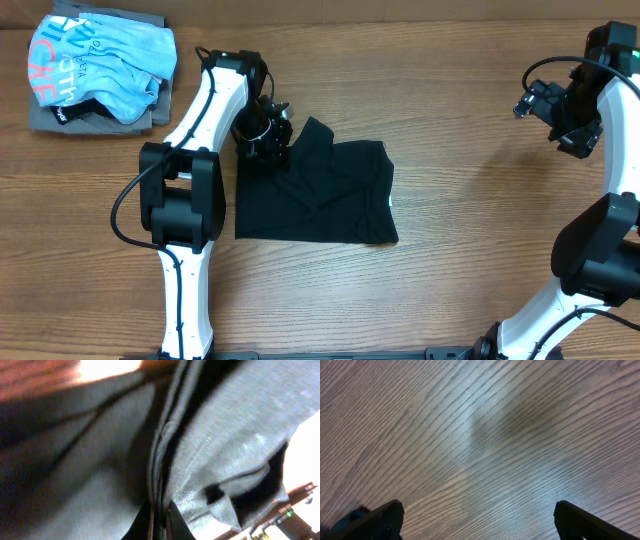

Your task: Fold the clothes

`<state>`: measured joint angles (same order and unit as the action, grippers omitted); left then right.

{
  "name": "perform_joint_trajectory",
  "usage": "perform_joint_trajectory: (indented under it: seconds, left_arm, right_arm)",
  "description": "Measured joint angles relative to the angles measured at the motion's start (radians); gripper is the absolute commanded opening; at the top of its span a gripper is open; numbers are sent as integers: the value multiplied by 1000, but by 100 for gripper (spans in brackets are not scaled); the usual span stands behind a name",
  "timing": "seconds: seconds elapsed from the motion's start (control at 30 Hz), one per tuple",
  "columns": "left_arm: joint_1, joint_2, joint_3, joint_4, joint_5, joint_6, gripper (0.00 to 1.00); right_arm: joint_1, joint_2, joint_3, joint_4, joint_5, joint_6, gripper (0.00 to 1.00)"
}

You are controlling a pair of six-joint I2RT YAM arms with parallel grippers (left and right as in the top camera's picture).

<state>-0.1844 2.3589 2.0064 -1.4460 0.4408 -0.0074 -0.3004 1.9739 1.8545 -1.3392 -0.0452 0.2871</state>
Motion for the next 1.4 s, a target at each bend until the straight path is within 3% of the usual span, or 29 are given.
perform_joint_trajectory:
  seconds: [0.23,0.63,1.07,1.23,1.4]
  left_arm:
    - [49,-11,132,-108,-32,0,4]
    - [278,-101,151,-237,-202,-76,4]
    - [533,-101,151,-241,-389,-142,4]
    - [610,-101,151,-240,-462,-145,9]
    - [678,-101,162,-230,-513,-147,6]
  right_arm:
    - [0,0,0,1,0,0,100]
    - [0,0,0,1,0,0,100]
    - [0,0,0,1,0,0,100]
    - [0,0,0,1,0,0,100]
    - [0,0,0,1,0,0,100]
